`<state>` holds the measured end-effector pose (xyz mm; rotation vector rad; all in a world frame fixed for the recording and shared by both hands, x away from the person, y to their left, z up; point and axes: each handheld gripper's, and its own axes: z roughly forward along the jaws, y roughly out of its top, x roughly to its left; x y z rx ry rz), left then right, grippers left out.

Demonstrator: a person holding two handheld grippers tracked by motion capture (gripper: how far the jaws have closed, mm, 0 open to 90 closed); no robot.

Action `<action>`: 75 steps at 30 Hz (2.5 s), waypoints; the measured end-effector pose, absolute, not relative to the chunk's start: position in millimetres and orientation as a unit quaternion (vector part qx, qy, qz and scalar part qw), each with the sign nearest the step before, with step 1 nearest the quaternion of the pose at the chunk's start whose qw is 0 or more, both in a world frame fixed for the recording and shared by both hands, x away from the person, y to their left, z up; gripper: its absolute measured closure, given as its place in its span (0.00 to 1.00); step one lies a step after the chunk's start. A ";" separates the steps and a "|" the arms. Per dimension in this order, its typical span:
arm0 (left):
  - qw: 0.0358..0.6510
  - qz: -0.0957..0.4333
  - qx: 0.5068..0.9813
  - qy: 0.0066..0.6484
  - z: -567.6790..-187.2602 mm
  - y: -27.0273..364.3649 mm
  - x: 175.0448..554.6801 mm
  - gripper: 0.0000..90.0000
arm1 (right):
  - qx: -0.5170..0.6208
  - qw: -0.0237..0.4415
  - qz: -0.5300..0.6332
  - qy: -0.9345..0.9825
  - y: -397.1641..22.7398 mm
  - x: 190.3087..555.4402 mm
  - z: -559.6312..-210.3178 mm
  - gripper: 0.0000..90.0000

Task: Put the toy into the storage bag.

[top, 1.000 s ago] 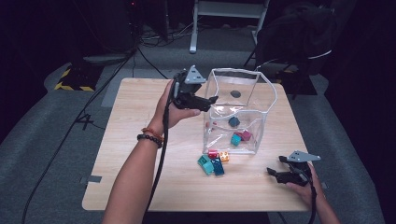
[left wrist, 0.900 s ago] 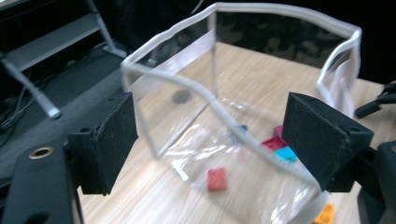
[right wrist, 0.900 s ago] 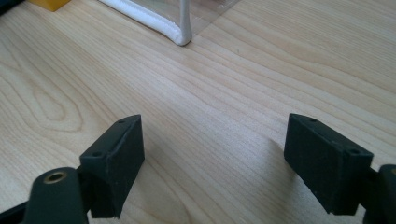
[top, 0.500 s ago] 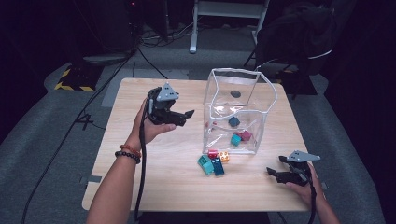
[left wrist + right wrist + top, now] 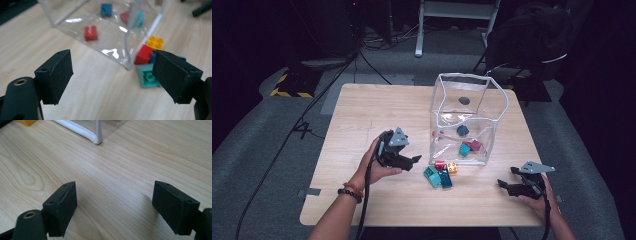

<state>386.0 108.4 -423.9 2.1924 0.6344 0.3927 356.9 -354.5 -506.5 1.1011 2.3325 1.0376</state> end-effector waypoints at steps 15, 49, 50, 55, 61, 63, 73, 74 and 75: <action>0.392 0.095 0.892 0.205 -475.4 70.0 336.8 0.29 | 0.391 0.181 0.366 0.825 -354.2 356.6 -506.6 0.22; 0.348 0.071 0.921 0.162 -492.9 20.7 338.6 0.63 | 0.390 0.181 0.366 0.825 -354.3 356.8 -506.6 0.22; 0.352 0.069 0.919 0.164 -491.8 23.1 338.7 0.63 | 0.389 0.181 0.366 0.825 -354.3 356.7 -506.5 0.22; 0.369 0.073 0.909 0.179 -484.4 40.7 341.0 0.63 | 0.390 0.181 0.366 0.825 -354.3 356.8 -506.5 0.22; 0.387 0.090 0.895 0.204 -471.9 73.6 347.8 0.63 | 0.390 0.181 0.366 0.825 -354.4 356.9 -506.5 0.22; 0.392 0.099 0.890 0.211 -467.3 84.7 352.0 0.63 | 0.390 0.181 0.366 0.825 -354.4 356.9 -506.5 0.22; 0.401 0.140 0.867 0.260 -439.4 125.9 389.7 0.63 | 0.390 0.181 0.366 0.825 -354.4 356.9 -506.5 0.22; 0.400 0.144 0.865 0.265 -436.3 128.4 393.8 0.63 | 0.390 0.181 0.366 0.825 -354.5 356.9 -506.5 0.22; 0.406 0.148 0.861 0.270 -432.8 131.5 399.1 0.63 | 0.390 0.181 0.366 0.825 -354.5 357.0 -506.5 0.22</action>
